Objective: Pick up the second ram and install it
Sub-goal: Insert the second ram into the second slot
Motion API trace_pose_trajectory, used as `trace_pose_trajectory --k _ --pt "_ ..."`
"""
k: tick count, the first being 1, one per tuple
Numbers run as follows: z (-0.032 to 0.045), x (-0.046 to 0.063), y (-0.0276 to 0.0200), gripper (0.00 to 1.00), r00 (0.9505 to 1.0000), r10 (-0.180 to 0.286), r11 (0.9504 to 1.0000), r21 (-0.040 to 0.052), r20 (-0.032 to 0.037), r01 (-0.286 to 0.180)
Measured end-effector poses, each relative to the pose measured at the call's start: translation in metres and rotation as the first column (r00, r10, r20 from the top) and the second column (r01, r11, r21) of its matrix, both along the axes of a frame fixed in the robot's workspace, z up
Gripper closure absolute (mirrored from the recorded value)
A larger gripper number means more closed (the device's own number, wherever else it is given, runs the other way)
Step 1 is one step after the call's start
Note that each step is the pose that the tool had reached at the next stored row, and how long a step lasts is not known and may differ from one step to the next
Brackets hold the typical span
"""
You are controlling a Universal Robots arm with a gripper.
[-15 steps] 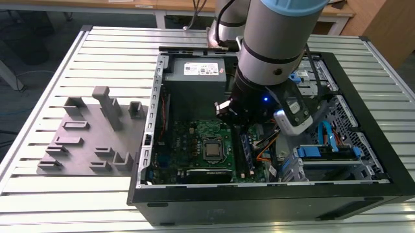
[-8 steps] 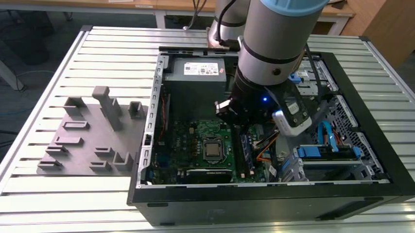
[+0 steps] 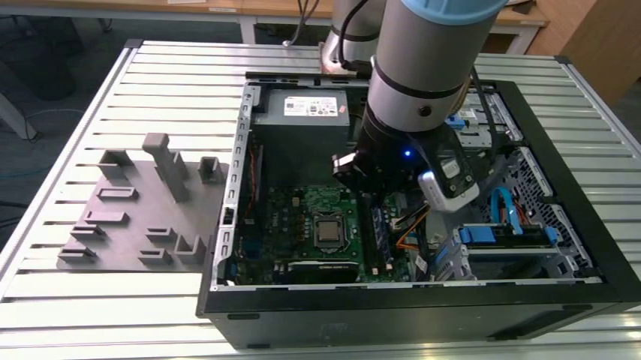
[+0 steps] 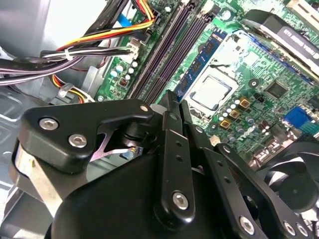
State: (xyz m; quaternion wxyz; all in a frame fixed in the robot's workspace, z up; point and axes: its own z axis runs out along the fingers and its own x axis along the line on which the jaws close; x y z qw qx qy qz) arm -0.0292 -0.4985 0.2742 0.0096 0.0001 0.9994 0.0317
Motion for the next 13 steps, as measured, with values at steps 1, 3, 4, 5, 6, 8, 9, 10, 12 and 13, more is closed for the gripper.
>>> trace_pose_trajectory --k 1,3,4,5,6,8,9,10,12,13 --pt "0.0000 0.0000 0.0000 0.89 1.0000 -0.006 1.0000 0.0000 0.0000 0.006" --pt "0.0000 0.0000 0.0000 0.89 0.9998 -0.019 0.9998 0.0000 0.0000 0.019" --pt "-0.0001 0.0000 0.0000 0.89 0.9997 -0.026 0.9997 0.0000 0.0000 0.026" --pt "-0.0001 0.0000 0.0000 0.89 0.9994 -0.033 0.9994 0.0000 0.0000 0.033" --pt "-0.0001 0.0000 0.0000 0.89 0.9993 -0.036 0.9993 0.0000 0.0000 0.036" --pt "-0.0001 0.0000 0.0000 0.89 0.9993 -0.036 0.9993 0.0000 0.0000 0.036" --pt "-0.0001 0.0000 0.0000 0.89 0.9993 -0.036 0.9993 -0.0001 0.0000 0.036" --pt "-0.0001 0.0000 0.0000 0.89 0.9993 -0.036 0.9993 0.0000 0.0000 0.036" --pt "-0.0003 0.0000 0.0000 0.89 0.9993 -0.037 0.9993 0.0000 0.0000 0.037" --pt "-0.0010 0.0000 0.0001 0.89 0.9993 -0.037 0.9993 0.0003 0.0001 0.037"
